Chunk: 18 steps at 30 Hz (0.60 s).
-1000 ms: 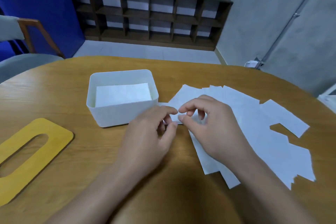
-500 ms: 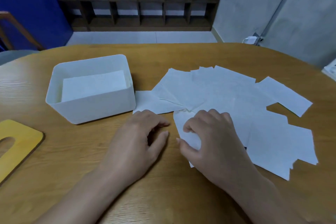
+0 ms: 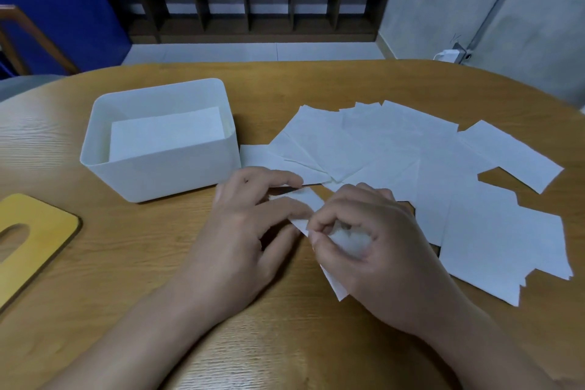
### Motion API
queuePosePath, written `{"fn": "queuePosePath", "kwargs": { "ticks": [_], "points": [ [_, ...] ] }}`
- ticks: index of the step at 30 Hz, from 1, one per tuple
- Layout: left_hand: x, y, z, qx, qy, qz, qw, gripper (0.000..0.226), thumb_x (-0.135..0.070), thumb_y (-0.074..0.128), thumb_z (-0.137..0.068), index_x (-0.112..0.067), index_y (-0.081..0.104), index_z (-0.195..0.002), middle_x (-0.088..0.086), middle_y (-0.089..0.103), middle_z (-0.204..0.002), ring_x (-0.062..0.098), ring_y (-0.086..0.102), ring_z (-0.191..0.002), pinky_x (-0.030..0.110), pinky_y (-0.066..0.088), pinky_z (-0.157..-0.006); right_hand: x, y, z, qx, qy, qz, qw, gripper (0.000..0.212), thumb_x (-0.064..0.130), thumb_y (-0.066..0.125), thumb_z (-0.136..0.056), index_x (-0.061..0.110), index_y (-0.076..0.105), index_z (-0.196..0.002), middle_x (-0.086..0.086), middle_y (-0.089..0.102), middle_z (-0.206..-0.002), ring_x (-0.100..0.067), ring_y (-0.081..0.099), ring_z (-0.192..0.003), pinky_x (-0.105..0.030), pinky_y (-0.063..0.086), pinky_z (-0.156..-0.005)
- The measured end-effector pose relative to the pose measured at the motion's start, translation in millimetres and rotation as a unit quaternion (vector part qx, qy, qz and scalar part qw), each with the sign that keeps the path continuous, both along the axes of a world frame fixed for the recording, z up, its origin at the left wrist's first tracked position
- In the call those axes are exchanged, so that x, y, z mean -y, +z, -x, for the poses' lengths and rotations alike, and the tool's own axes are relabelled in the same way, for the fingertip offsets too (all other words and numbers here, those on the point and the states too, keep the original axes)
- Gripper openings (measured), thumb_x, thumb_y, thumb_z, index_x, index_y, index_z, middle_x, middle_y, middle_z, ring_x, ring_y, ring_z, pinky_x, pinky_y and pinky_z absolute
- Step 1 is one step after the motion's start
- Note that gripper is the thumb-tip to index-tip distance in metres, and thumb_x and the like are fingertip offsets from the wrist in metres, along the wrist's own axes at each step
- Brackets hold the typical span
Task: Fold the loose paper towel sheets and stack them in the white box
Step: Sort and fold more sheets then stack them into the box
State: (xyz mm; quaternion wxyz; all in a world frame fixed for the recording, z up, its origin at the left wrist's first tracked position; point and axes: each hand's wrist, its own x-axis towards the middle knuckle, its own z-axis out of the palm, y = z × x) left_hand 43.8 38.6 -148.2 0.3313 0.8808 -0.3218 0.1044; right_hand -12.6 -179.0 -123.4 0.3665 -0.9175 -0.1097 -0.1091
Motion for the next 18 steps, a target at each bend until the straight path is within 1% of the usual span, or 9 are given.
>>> {"fn": "queuePosePath", "kwargs": {
  "ticks": [2,4,5,7,9,10,12,15,18],
  "points": [
    [-3.2,2.9,-0.7,-0.007,0.001,0.018,1.0,0.012,-0.03,0.071,-0.103,-0.036,0.08,-0.109,-0.02,0.069,-0.129,0.018,0.056,-0.132,0.048,0.042,-0.109,3.6,6.1,0.2,-0.027,0.015,-0.076,0.997,0.015,0.016,0.078,-0.097,0.029,0.075,-0.088,0.008,0.071,-0.091,-0.02,0.068,-0.1,-0.028,0.047,-0.094],
    [-6.8,8.1,-1.0,-0.039,0.0,0.057,0.998,0.01,-0.032,0.069,-0.106,-0.035,0.078,-0.106,-0.017,0.073,-0.109,0.017,0.064,-0.117,0.043,0.047,-0.101,10.1,9.8,-2.1,-0.054,0.026,-0.161,0.985,0.01,0.016,0.075,-0.101,0.023,0.078,-0.095,0.004,0.075,-0.095,-0.024,0.07,-0.103,-0.027,0.052,-0.091],
    [-8.1,11.6,-0.1,-0.052,0.001,0.073,0.996,0.01,-0.031,0.068,-0.106,-0.034,0.077,-0.106,-0.017,0.073,-0.101,0.014,0.067,-0.106,0.038,0.049,-0.094,13.1,11.6,-3.0,-0.068,0.032,-0.202,0.976,0.005,0.021,0.074,-0.103,0.022,0.079,-0.102,0.004,0.078,-0.1,-0.024,0.072,-0.107,-0.025,0.053,-0.091],
    [-10.0,18.3,3.3,-0.068,0.004,0.09,0.994,0.01,-0.029,0.067,-0.106,-0.034,0.076,-0.105,-0.017,0.071,-0.091,0.01,0.068,-0.09,0.03,0.05,-0.079,15.6,14.9,-2.0,-0.088,0.037,-0.253,0.963,0.022,0.041,0.073,-0.102,0.028,0.077,-0.12,0.005,0.08,-0.114,-0.021,0.073,-0.115,-0.024,0.056,-0.092],
    [-11.4,22.2,5.7,-0.105,0.01,0.105,0.989,0.012,-0.031,0.067,-0.108,-0.031,0.077,-0.101,-0.012,0.074,-0.089,0.014,0.069,-0.083,0.033,0.051,-0.072,14.3,15.4,0.7,-0.075,0.016,-0.228,0.971,0.036,0.055,0.076,-0.097,0.037,0.073,-0.128,0.013,0.078,-0.12,-0.014,0.073,-0.118,-0.021,0.06,-0.086],
    [-13.0,23.4,6.4,-0.129,0.018,0.113,0.985,0.015,-0.033,0.068,-0.109,-0.028,0.078,-0.099,-0.009,0.074,-0.086,0.015,0.07,-0.08,0.037,0.053,-0.07,12.4,14.6,1.4,-0.06,-0.003,-0.197,0.978,0.035,0.055,0.078,-0.096,0.039,0.072,-0.127,0.018,0.077,-0.118,-0.01,0.074,-0.115,-0.022,0.061,-0.08],
    [-17.2,27.4,7.2,-0.181,0.039,0.121,0.975,0.017,-0.035,0.071,-0.107,-0.023,0.078,-0.097,-0.003,0.073,-0.08,0.02,0.069,-0.073,0.04,0.055,-0.066,8.2,10.1,0.6,-0.049,-0.035,-0.169,0.984,0.026,0.044,0.079,-0.097,0.039,0.074,-0.122,0.021,0.077,-0.112,-0.005,0.076,-0.106,-0.03,0.066,-0.071],
    [-25.3,36.2,7.8,-0.258,0.059,0.106,0.958,0.016,-0.037,0.076,-0.102,-0.022,0.078,-0.098,0.0,0.077,-0.082,0.026,0.074,-0.074,0.047,0.061,-0.067,5.6,1.3,-1.4,-0.076,-0.032,-0.158,0.984,0.017,0.036,0.078,-0.1,0.039,0.075,-0.117,0.015,0.081,-0.097,-0.009,0.079,-0.091,-0.04,0.067,-0.069],
    [-33.2,41.2,6.3,-0.297,0.075,0.065,0.95,0.007,-0.033,0.078,-0.097,-0.027,0.078,-0.094,-0.003,0.078,-0.083,0.019,0.074,-0.071,0.042,0.06,-0.062,3.7,-3.0,-2.9,-0.071,-0.021,-0.065,0.995,0.016,0.041,0.078,-0.099,0.042,0.073,-0.114,0.01,0.074,-0.077,-0.013,0.073,-0.071,-0.031,0.06,-0.065]
  ]
}}
